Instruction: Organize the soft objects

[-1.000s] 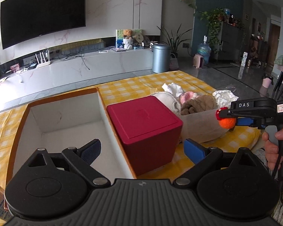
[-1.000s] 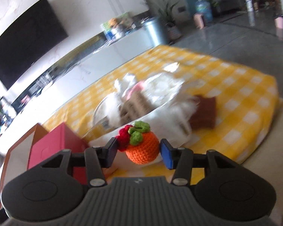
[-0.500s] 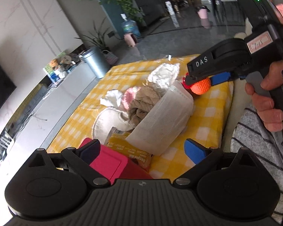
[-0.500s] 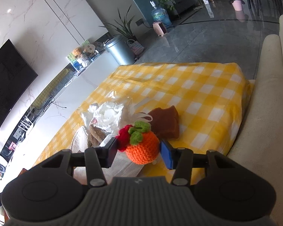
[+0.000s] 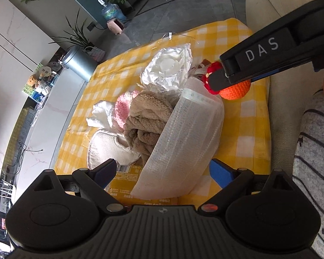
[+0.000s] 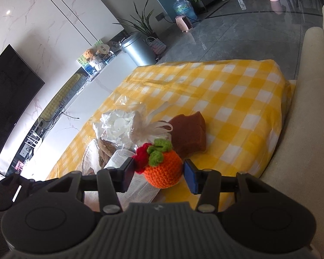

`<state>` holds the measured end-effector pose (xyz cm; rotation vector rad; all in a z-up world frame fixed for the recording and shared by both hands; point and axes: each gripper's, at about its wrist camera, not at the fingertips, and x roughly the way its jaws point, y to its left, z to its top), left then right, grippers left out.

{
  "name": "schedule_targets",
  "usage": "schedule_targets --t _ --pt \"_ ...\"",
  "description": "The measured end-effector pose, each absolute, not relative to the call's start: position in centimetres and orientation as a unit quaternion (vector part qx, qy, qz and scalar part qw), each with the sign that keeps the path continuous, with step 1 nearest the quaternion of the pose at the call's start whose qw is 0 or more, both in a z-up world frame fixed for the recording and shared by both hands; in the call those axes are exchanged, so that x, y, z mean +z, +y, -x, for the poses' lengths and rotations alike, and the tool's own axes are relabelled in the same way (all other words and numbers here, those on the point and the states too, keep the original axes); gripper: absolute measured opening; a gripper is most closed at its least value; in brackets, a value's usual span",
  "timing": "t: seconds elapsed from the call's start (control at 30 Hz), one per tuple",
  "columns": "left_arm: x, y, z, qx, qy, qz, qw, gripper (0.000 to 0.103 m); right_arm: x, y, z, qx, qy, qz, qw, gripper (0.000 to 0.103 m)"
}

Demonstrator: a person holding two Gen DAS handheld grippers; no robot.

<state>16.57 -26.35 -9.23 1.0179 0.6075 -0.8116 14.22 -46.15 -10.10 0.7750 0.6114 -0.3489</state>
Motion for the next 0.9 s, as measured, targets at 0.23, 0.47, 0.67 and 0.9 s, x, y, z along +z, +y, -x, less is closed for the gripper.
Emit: schedule_targets --t 0.23,0.47,0.67,0.9 --pt "-9.5 -26.4 -18.4 -0.360 0.353 -0.422 0.753 0.040 -10.5 -46.6 -14.2 -0.156 0.294 -0.382 0.862 0.049" --pt "-8.2 -24.8 -19.4 -0.360 0.455 -0.353 0.734 0.002 -10.5 -46.7 -14.2 -0.151 0.292 -0.390 0.860 0.049" --pt "-5.5 -23.1 -18.5 -0.362 0.460 -0.290 0.757 0.001 -10.6 -46.7 -14.1 -0.151 0.291 -0.390 0.861 0.049" --pt "-0.5 -18.6 -16.9 -0.361 0.419 -0.211 0.806 0.001 -10.3 -46.4 -14.0 -0.145 0.291 -0.382 0.865 0.049"
